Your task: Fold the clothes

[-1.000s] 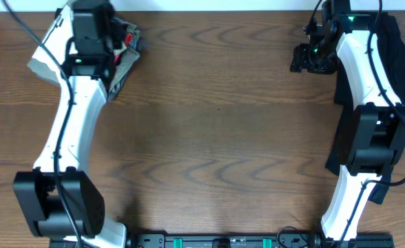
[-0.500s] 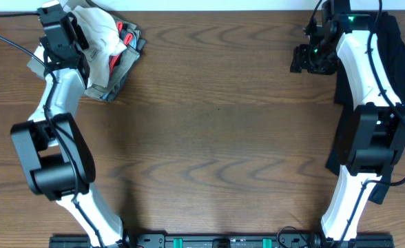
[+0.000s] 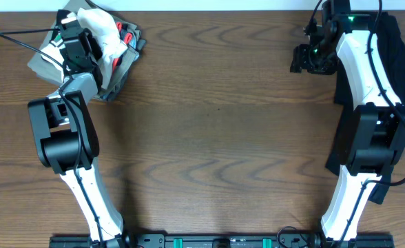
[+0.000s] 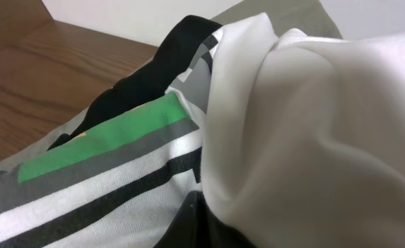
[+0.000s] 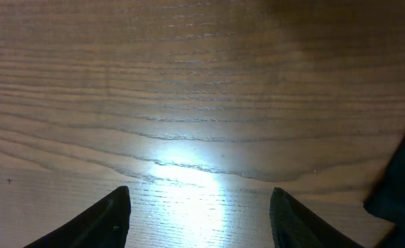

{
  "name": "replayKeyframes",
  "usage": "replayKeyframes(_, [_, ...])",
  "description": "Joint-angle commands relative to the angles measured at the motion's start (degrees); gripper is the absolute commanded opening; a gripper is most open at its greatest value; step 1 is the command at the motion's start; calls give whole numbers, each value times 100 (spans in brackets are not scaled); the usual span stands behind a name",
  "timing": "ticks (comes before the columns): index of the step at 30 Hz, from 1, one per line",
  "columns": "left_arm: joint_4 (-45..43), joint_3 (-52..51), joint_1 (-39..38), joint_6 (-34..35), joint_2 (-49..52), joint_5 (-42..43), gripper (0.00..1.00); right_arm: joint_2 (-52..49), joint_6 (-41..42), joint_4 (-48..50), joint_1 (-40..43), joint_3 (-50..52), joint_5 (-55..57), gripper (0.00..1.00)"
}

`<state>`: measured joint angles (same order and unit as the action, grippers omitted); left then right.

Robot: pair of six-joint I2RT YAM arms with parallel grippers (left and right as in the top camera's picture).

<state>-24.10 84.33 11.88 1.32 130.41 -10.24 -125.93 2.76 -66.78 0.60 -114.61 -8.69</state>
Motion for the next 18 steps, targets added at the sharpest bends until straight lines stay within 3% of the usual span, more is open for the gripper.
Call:
replayKeyframes(1, [7, -50, -94, 24, 229, 251, 6, 76, 15, -4, -68, 42, 33, 63])
replayKeyframes(9, [146, -50, -92, -9, -1093, 188, 7, 76, 15, 72, -68, 42, 33, 69])
replayKeyframes(12, [566, -50, -92, -151, -1744, 186, 17, 79, -15, 190, -68, 39, 33, 74])
replayKeyframes(16, [1585, -52, -92, -146, -2682, 188, 43, 105, -105, 205, -59, -50, 33, 84])
replayKeyframes(18, [2170, -52, -92, -144, -3134, 190, 48, 179, -181, 164, -50, -157, 31, 88])
